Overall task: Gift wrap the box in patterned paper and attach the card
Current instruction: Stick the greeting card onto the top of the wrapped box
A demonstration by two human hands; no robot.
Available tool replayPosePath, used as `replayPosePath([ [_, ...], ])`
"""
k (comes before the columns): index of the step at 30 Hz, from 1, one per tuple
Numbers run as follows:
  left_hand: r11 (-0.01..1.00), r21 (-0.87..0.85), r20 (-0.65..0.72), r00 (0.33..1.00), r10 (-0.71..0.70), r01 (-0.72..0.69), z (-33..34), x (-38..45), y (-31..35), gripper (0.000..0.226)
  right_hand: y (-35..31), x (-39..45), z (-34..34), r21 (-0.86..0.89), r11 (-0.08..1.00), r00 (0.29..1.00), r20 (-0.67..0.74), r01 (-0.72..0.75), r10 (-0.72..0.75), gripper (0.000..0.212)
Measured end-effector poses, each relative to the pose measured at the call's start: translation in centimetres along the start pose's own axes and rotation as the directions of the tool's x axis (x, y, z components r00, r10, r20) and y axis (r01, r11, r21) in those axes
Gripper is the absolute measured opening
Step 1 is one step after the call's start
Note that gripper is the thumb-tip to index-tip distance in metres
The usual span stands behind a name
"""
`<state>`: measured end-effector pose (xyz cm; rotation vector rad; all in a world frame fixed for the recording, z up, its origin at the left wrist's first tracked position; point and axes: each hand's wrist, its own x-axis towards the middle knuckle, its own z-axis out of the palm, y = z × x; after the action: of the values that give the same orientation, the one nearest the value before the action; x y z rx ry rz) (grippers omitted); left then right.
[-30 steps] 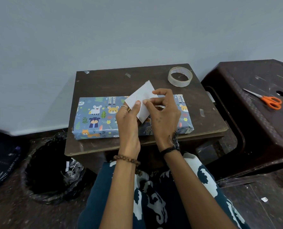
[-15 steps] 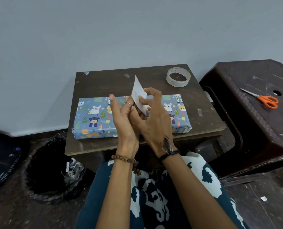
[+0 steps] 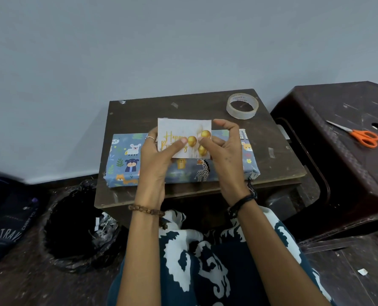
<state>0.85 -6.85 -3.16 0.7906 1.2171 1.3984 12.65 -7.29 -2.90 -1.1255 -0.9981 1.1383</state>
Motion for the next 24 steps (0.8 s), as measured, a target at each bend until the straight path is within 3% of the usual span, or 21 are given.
replayPosePath([
  [11, 0.992, 0.118, -0.146, 0.989, -0.027, 0.044, -0.5, 0.5, -0.2, 0.063, 1.0, 0.3, 0.9, -0.098, 0.991, 0.995, -0.033, -0.092, 0.089, 0.038],
  [17, 0.954, 0.291, -0.249, 0.969, 0.0, 0.075, 0.4, 0.7, -1.0, 0.068, 1.5, 0.4, 1.4, -0.344, 0.938, 0.99, -0.14, -0.037, -0.012, 0.034],
  [24, 0.873, 0.474, -0.277, 0.96, 0.026, 0.113, 0.4, 0.9, -1.0, 0.069, 1.8, 0.9, 1.3, -0.484, 0.875, 0.989, -0.115, 0.025, -0.092, 0.043],
])
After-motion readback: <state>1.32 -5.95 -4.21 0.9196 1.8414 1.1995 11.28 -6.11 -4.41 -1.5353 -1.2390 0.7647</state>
